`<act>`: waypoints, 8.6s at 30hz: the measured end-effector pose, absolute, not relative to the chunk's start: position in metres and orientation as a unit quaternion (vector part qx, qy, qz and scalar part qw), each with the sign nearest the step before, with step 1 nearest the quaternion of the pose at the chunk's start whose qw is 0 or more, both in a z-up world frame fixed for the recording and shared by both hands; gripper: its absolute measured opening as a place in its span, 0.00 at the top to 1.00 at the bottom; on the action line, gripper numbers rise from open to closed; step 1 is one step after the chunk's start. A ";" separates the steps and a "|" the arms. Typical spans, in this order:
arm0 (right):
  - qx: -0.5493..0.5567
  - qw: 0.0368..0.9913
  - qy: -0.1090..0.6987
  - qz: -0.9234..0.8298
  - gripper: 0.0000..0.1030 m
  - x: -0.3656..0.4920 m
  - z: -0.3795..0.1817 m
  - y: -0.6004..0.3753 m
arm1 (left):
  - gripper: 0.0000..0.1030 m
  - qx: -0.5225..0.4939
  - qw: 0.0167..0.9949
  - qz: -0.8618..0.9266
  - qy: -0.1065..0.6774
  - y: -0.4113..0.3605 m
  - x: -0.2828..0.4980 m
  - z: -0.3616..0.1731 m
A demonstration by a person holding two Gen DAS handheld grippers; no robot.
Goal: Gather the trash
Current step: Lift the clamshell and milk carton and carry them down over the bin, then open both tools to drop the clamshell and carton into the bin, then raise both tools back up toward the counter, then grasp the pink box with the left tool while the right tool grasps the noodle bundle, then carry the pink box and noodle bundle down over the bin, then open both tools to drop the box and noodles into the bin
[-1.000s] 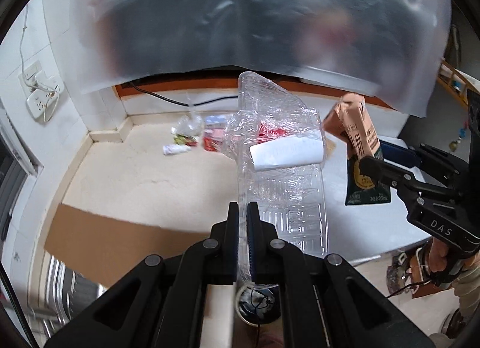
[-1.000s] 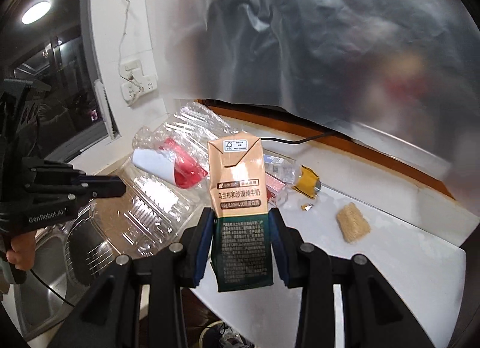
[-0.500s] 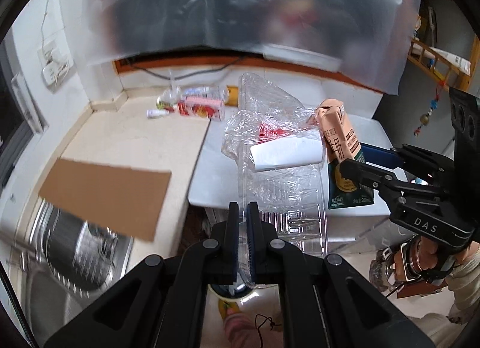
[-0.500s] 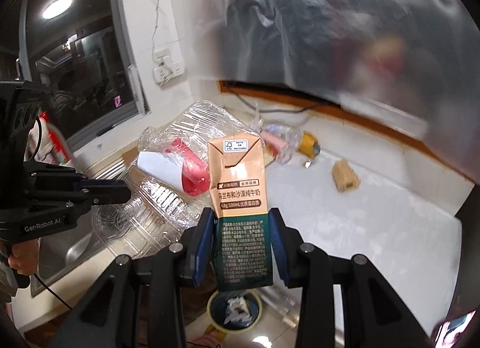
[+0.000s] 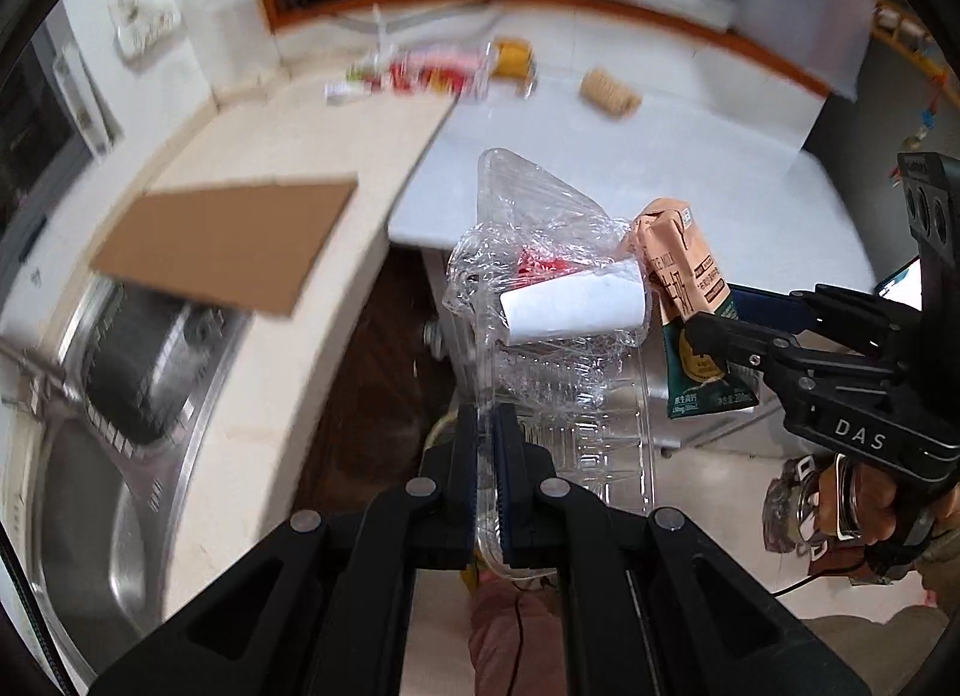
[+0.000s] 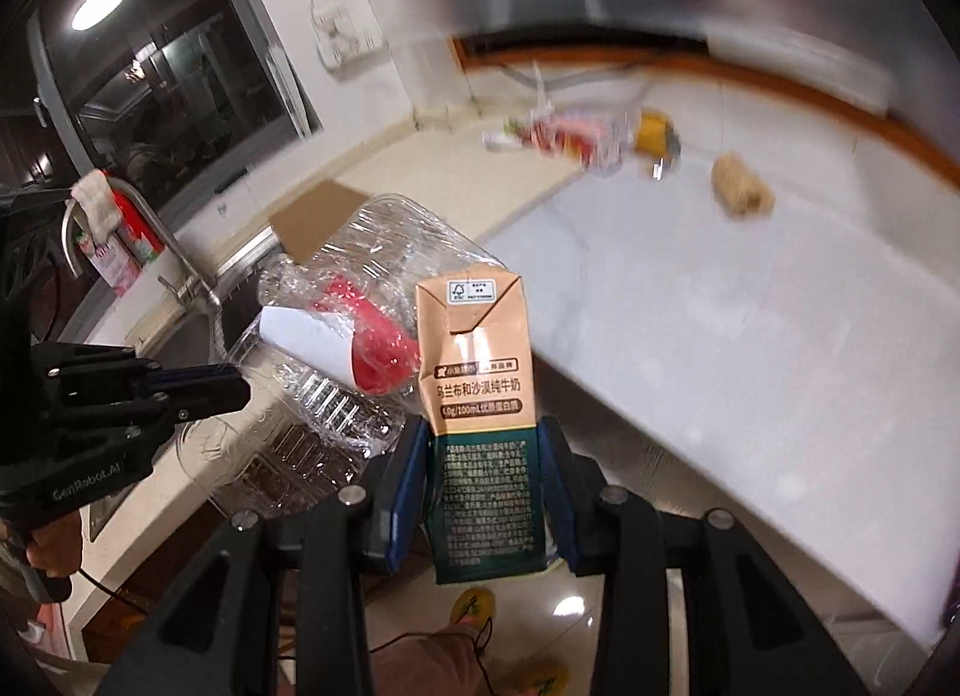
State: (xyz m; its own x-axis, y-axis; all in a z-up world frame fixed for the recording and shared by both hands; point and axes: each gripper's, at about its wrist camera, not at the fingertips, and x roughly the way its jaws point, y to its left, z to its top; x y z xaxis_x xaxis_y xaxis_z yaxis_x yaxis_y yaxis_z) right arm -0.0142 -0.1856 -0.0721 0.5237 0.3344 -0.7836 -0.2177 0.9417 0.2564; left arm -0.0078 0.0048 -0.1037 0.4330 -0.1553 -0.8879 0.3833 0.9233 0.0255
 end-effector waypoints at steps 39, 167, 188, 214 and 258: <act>0.160 0.727 0.667 0.043 0.53 0.064 -0.475 -0.143 | 0.40 0.264 0.714 -0.108 0.639 0.002 0.100 -0.494; -0.001 0.881 0.473 0.003 0.65 0.338 -0.141 -0.340 | 0.63 0.000 0.805 0.006 0.593 -0.137 0.457 -0.182; 0.044 0.889 0.455 -0.005 0.68 0.224 -0.084 -0.278 | 0.67 0.032 0.848 -0.105 0.518 -0.066 0.263 -0.087; 0.065 0.849 0.521 0.047 0.68 0.016 -0.095 -0.116 | 0.67 0.080 0.832 -0.189 0.515 0.058 0.039 -0.106; 0.140 0.699 0.696 0.086 0.54 0.089 -0.472 -0.119 | 0.50 0.109 0.721 -0.057 0.682 0.046 0.099 -0.510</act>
